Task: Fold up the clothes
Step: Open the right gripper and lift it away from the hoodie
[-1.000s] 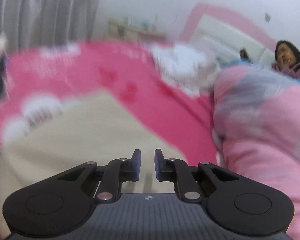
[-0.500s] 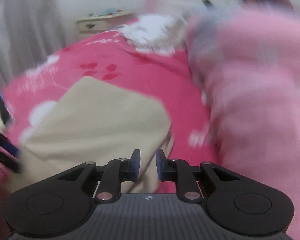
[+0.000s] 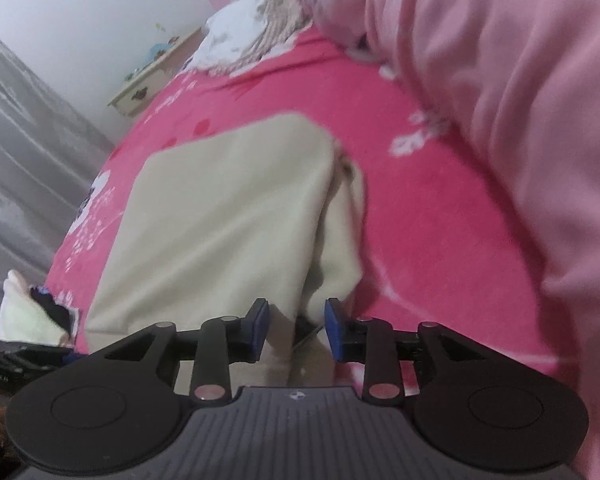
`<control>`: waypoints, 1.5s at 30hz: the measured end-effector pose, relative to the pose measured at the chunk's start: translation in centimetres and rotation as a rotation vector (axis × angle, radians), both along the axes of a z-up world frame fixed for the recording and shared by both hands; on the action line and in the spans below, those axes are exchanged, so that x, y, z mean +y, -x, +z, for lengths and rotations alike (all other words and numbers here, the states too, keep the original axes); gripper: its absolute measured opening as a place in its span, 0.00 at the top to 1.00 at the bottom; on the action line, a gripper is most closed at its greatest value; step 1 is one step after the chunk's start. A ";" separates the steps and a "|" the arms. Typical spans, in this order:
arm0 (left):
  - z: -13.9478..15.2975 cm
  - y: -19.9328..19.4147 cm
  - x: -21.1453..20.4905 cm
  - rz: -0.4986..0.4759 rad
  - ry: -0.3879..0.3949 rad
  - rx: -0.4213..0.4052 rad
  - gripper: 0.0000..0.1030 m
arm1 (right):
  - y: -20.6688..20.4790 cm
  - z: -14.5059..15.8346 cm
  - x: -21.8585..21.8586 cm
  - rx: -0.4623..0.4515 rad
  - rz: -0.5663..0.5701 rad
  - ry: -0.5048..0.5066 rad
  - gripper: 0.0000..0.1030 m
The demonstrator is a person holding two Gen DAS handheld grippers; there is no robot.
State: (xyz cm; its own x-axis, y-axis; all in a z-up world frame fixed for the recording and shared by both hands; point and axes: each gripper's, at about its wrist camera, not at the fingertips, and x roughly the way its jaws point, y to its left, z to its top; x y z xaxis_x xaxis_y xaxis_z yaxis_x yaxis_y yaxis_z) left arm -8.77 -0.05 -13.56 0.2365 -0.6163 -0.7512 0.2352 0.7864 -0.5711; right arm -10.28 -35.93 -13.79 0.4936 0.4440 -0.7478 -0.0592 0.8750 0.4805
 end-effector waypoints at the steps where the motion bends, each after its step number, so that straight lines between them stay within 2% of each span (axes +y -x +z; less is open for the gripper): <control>1: 0.0 0.0 0.0 0.000 -0.002 -0.001 0.33 | 0.1 -0.4 0.1 0.011 0.004 -0.021 0.67; 5: -0.2 -0.1 -0.2 0.002 -0.002 0.003 0.32 | -0.5 -1.4 0.4 0.019 0.007 -0.037 0.68; 10: -0.3 -0.2 -0.2 0.010 -0.002 0.011 0.32 | -0.3 -1.7 -0.1 0.047 0.004 -0.144 0.64; 12: -0.5 -0.2 -0.1 0.016 0.005 0.020 0.32 | 0.0 -1.4 -0.1 0.036 0.026 -0.154 0.64; 16: -0.5 -0.2 -0.3 0.015 0.000 0.017 0.31 | -0.2 -2.4 -0.7 0.073 -0.015 -0.200 0.64; 17: -0.4 -0.1 -0.4 0.014 -0.002 0.015 0.31 | -0.1 -2.3 -0.4 0.062 -0.011 -0.189 0.65; 19: -0.2 0.0 -0.4 0.010 -0.002 0.008 0.32 | 0.1 -1.8 0.1 0.033 0.002 -0.160 0.76; 21: 0.2 0.0 -0.8 -0.007 -0.009 -0.008 0.32 | 0.7 -0.4 0.5 -0.017 0.038 -0.106 0.92; 22: 0.5 0.1 -1.1 -0.019 -0.015 -0.018 0.32 | 1.0 0.4 0.7 -0.046 0.052 -0.084 0.94; 25: 1.3 0.3 -2.1 -0.062 -0.042 -0.053 0.32 | 1.8 3.4 0.9 -0.144 0.076 -0.032 0.94; 28: 1.9 0.5 -3.0 -0.101 -0.043 -0.079 0.31 | 2.2 4.7 0.8 -0.184 0.078 0.053 0.94; 31: 2.0 0.6 -4.0 -0.140 -0.065 -0.099 0.30 | 1.9 3.6 0.9 -0.164 0.072 0.151 0.94; 33: 1.9 0.5 -4.0 -0.139 -0.067 -0.095 0.30 | 1.6 1.8 0.9 -0.113 0.062 0.173 0.95; 35: 2.2 0.4 -2.6 -0.100 -0.035 -0.079 0.32 | 1.7 1.1 1.1 -0.090 0.049 0.179 0.95; 39: 2.5 -0.2 0.4 0.017 0.019 -0.068 0.32 | 2.2 2.1 1.2 -0.123 0.045 0.202 0.95; 41: 1.9 -0.8 0.3 0.036 0.004 -0.048 0.32 | 2.2 2.0 1.3 -0.125 0.055 0.239 0.96; 45: -0.1 -1.0 -2.1 -0.010 -0.059 -0.051 0.30 | 2.2 0.1 2.5 -0.127 0.097 0.358 0.96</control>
State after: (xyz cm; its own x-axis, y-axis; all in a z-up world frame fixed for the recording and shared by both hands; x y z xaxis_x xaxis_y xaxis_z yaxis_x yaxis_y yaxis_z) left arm -7.72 -2.14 -13.61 0.2700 -0.5739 -0.7731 0.2709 0.8158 -0.5110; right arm -12.45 -33.39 -13.70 0.5610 0.2154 -0.7993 -0.1891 0.9734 0.1296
